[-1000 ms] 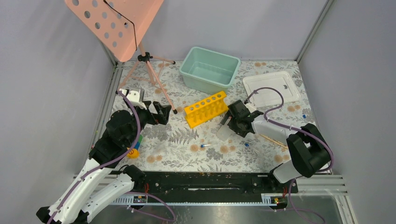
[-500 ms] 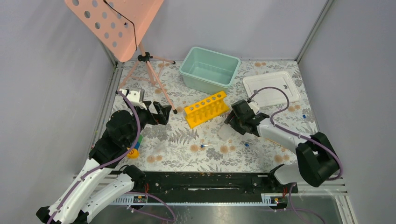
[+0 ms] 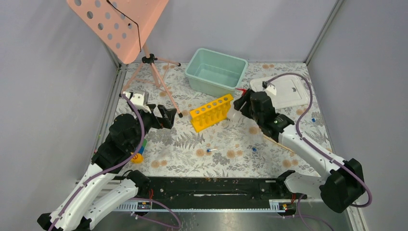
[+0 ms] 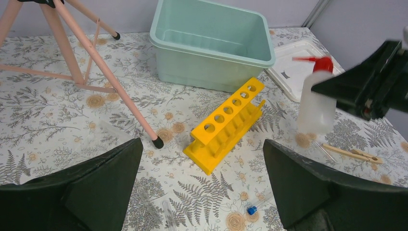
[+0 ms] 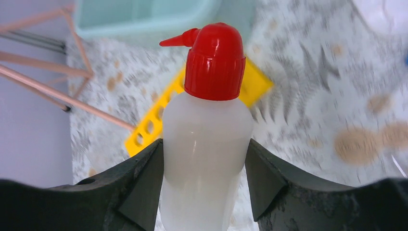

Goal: Organize the chemistry lab equipment

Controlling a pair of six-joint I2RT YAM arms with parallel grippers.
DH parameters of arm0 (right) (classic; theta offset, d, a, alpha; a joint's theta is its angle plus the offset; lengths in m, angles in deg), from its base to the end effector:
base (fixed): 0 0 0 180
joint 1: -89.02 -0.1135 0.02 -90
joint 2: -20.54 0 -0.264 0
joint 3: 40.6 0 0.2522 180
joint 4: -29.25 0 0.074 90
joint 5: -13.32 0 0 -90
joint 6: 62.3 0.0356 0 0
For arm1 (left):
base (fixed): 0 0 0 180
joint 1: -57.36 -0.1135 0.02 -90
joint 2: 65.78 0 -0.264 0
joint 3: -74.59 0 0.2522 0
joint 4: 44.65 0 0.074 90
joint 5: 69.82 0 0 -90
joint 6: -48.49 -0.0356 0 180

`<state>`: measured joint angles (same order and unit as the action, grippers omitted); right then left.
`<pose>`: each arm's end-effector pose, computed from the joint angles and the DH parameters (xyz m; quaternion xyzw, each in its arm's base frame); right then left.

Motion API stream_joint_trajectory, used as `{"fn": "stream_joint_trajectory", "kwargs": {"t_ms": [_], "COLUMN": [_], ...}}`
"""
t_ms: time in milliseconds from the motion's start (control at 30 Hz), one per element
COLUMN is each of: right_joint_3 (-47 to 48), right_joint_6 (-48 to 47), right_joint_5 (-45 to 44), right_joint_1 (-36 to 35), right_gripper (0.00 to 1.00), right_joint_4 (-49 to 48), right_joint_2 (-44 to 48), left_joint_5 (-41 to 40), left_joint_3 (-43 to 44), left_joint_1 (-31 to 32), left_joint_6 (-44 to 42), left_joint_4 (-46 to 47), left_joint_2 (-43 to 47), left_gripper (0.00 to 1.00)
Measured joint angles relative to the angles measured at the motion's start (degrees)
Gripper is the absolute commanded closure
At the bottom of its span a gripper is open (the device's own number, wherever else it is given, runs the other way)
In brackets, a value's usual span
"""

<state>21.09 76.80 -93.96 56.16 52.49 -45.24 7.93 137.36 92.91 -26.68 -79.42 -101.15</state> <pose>0.2235 0.1318 0.2867 0.1966 0.8249 0.2403 0.4723 0.1155 -0.0732 0.3684 0.0650 0.7473 -0.2069 0.6281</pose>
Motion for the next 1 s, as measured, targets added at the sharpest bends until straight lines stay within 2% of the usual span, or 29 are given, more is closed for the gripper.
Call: {"fn": "stream_joint_trajectory", "kwargs": {"t_ms": [167, 367, 700, 867, 1000], "right_joint_3": [8.7, 20.5, 38.5, 41.4, 43.0], "right_joint_6": [-4.9, -3.5, 6.7, 9.1, 9.2], "right_joint_5": [-1.1, -0.4, 1.3, 3.5, 5.0], "right_joint_1": [2.4, 6.4, 9.2, 10.2, 10.7], "right_gripper": [0.39, 0.39, 0.34, 0.22, 0.19], "right_joint_4": [-8.2, -13.2, -9.0, -5.4, -2.5], "right_joint_2": [-7.6, -20.8, -40.4, -43.3, -43.3], "left_joint_5": [0.0, -0.2, -1.2, -1.2, -1.1], "left_joint_3": [0.0, 0.0, 0.0, 0.0, 0.0], "left_joint_1": [0.0, 0.0, 0.0, 0.0, 0.0], "left_joint_6": [0.0, 0.0, -0.4, -0.4, -0.4], "left_joint_4": [0.0, 0.0, -0.4, -0.4, -0.4], "left_joint_2": [0.1, 0.2, 1.3, 1.3, 1.3], "left_gripper": [0.01, 0.01, 0.01, 0.01, 0.01]}}
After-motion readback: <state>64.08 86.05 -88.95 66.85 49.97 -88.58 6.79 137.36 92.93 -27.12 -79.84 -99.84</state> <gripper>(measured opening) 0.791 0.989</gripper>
